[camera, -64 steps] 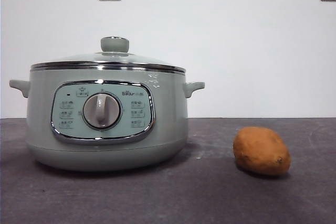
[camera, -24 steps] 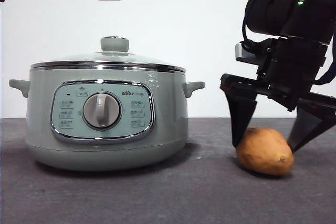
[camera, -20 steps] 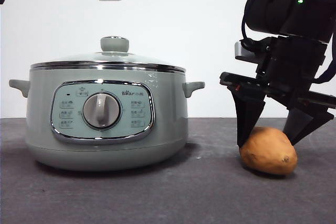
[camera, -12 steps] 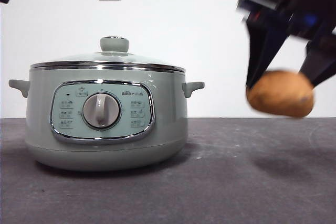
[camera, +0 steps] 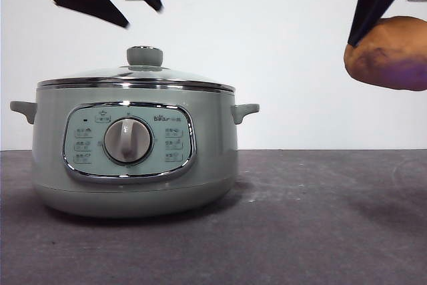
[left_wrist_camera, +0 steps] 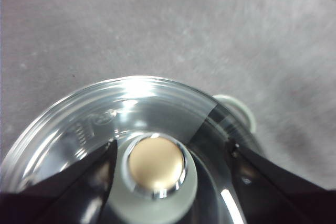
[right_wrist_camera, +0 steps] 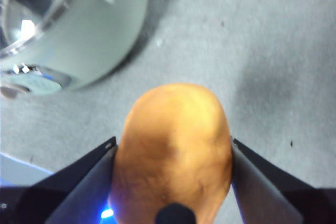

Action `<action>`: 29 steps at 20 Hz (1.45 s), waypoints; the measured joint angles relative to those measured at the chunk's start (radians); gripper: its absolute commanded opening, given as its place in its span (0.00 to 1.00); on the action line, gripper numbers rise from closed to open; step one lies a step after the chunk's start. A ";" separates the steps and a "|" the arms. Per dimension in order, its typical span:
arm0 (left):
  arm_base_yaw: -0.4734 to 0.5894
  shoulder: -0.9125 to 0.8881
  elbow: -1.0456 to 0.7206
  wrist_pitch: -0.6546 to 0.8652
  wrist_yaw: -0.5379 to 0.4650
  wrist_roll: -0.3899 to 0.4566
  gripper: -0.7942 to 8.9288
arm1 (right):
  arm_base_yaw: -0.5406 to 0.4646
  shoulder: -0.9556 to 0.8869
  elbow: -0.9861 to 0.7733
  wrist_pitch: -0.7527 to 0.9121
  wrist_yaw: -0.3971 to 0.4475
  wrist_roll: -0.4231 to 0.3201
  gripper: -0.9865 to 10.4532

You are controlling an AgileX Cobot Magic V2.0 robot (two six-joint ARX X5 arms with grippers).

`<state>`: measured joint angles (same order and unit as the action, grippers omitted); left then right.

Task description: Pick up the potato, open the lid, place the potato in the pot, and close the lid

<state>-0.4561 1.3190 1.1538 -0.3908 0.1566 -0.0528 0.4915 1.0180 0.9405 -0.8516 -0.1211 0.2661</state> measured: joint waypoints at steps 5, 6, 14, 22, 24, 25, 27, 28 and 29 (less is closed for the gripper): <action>-0.032 0.106 0.000 -0.002 -0.075 0.019 0.43 | 0.000 0.000 0.000 -0.002 0.000 0.000 0.08; -0.032 0.108 0.000 0.000 -0.076 0.019 0.43 | 0.000 0.000 0.000 -0.001 0.000 0.000 0.08; -0.032 0.108 0.000 0.004 -0.087 0.057 0.07 | 0.000 0.000 0.000 0.000 0.000 0.000 0.08; -0.035 0.028 -0.004 -0.002 -0.128 0.066 0.07 | 0.000 -0.011 0.000 0.080 -0.009 0.000 0.08; -0.034 -0.064 0.000 -0.005 -0.137 0.069 0.07 | 0.000 -0.010 0.003 0.120 -0.027 0.000 0.08; -0.034 -0.107 0.013 -0.022 -0.148 0.070 0.07 | 0.000 -0.009 0.007 0.153 -0.064 0.000 0.08; -0.034 -0.190 0.058 -0.078 -0.183 0.077 0.07 | 0.009 0.002 0.015 0.258 -0.145 0.012 0.08; -0.034 -0.230 0.076 -0.108 -0.200 0.084 0.07 | 0.020 0.017 0.025 0.296 -0.159 0.017 0.08; -0.034 -0.266 0.093 -0.144 -0.207 0.088 0.07 | 0.032 0.039 0.041 0.314 -0.162 0.020 0.08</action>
<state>-0.4904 1.0527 1.2465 -0.5346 -0.0505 0.0353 0.5236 1.0573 0.9817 -0.5373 -0.2829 0.2859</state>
